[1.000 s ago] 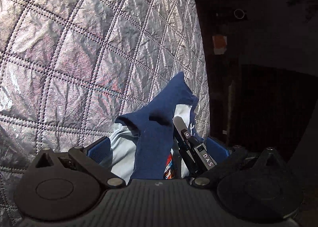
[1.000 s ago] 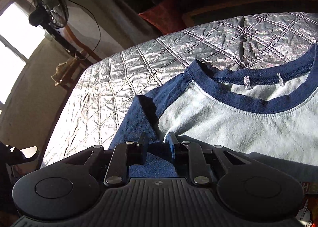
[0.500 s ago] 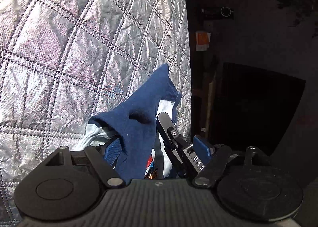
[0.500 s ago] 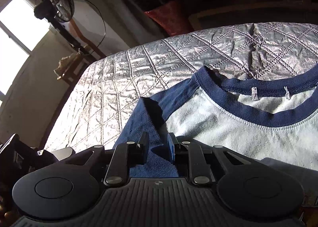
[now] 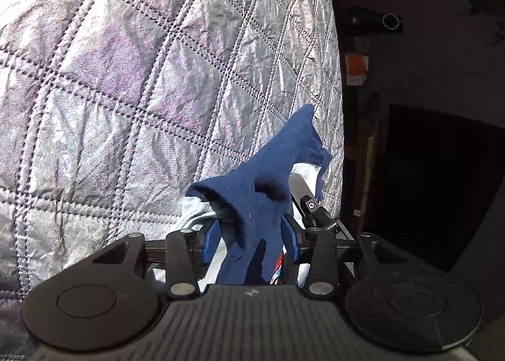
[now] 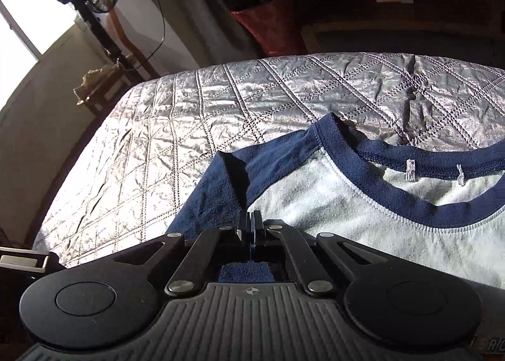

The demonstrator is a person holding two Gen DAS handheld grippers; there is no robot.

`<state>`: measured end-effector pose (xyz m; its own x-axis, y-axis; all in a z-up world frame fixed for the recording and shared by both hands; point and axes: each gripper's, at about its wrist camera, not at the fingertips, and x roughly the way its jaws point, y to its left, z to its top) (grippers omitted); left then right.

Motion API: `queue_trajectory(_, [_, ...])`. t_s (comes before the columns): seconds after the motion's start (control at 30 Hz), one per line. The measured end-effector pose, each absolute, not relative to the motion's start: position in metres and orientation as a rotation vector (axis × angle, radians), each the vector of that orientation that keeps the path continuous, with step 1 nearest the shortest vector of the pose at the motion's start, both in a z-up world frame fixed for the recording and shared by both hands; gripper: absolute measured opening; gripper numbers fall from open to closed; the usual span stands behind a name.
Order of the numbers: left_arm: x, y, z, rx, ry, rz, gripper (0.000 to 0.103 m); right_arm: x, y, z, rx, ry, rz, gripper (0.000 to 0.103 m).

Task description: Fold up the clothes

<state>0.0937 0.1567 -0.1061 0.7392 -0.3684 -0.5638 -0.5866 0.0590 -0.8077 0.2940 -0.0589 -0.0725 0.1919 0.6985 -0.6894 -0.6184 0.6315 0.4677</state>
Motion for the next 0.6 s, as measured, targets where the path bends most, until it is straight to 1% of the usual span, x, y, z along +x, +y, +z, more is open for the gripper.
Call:
queue_trajectory(0.03, [0.093, 0.157, -0.106, -1.549, 0.802, 0.206, 0.029, 0.294, -0.061, -0.072, 0.101, 1.013, 0.921, 0.0])
queue_trajectory(0.07, [0.093, 0.156, -0.106, -1.543, 0.807, 0.225, 0.019, 0.295, -0.062, -0.072, 0.109, 1.013, 0.919, 0.0])
queue_trajectory(0.1, [0.09, 0.157, -0.108, -1.546, 0.808, 0.241, 0.011, 0.297, -0.062, -0.072, 0.116, 1.019, 0.92, 0.0])
queue_trajectory(0.17, [0.085, 0.157, -0.111, -1.562, 0.802, 0.263, 0.009, 0.299, -0.063, -0.074, 0.13, 1.031, 0.922, 0.001])
queue_trajectory(0.2, [0.083, 0.157, -0.112, -1.572, 0.793, 0.268, 0.008, 0.3, -0.064, -0.074, 0.137, 1.038, 0.923, 0.006])
queue_trajectory(0.23, [0.082, 0.156, -0.111, -1.57, 0.788, 0.276, 0.007, 0.302, -0.064, -0.075, 0.144, 1.044, 0.924, 0.007])
queue_trajectory(0.3, [0.081, 0.155, -0.109, -1.555, 0.789, 0.288, 0.006, 0.304, -0.065, -0.077, 0.158, 1.056, 0.926, 0.013])
queue_trajectory(0.43, [0.08, 0.153, -0.107, -1.543, 0.79, 0.297, 0.006, 0.301, -0.058, -0.079, 0.162, 1.059, 0.945, 0.021])
queue_trajectory(0.47, [0.08, 0.153, -0.107, -1.543, 0.79, 0.298, 0.006, 0.3, -0.057, -0.079, 0.166, 1.058, 0.95, 0.024])
queue_trajectory(0.57, [0.081, 0.152, -0.108, -1.536, 0.79, 0.299, 0.006, 0.296, -0.05, -0.076, 0.111, 1.045, 0.962, 0.024])
queue_trajectory(0.6, [0.08, 0.152, -0.108, -1.531, 0.791, 0.301, 0.006, 0.295, -0.047, -0.076, 0.089, 1.04, 0.966, 0.009])
